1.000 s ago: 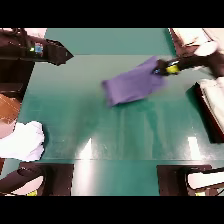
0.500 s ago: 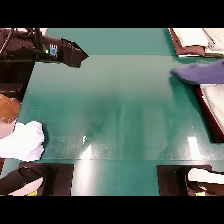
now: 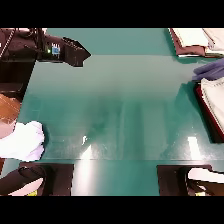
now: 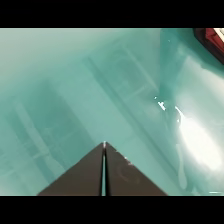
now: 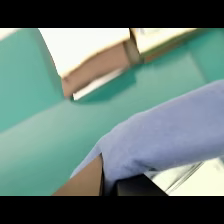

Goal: Fold the shirts.

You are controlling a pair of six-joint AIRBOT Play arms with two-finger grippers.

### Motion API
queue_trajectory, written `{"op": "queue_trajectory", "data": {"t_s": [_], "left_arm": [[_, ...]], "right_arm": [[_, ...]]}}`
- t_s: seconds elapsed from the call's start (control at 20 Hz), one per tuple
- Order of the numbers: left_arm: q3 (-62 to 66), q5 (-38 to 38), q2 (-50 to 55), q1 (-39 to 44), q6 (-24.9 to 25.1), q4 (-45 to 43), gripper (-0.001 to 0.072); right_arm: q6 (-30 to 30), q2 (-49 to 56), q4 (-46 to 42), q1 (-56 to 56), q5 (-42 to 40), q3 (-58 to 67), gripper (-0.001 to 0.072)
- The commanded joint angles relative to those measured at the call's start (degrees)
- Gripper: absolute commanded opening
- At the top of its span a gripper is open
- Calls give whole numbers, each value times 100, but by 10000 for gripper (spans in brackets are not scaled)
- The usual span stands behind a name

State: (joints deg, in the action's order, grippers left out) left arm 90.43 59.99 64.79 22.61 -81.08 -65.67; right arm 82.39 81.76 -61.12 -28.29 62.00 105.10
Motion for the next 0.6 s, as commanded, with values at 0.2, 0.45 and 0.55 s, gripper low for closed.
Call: {"op": "queue_trajectory", "data": {"t_s": [0.2,0.45,0.55], "left_arm": [[-2,66,-2,2,9,-9,22],[-2,98,-2,2,11,-9,23],[-2,101,-2,2,15,-11,23]], "right_arm": [[0,-9,-7,-507,1344,942,16],[-422,-256,-63,-1180,2218,87,16],[-560,-566,-431,-1462,2205,-632,16]]}}
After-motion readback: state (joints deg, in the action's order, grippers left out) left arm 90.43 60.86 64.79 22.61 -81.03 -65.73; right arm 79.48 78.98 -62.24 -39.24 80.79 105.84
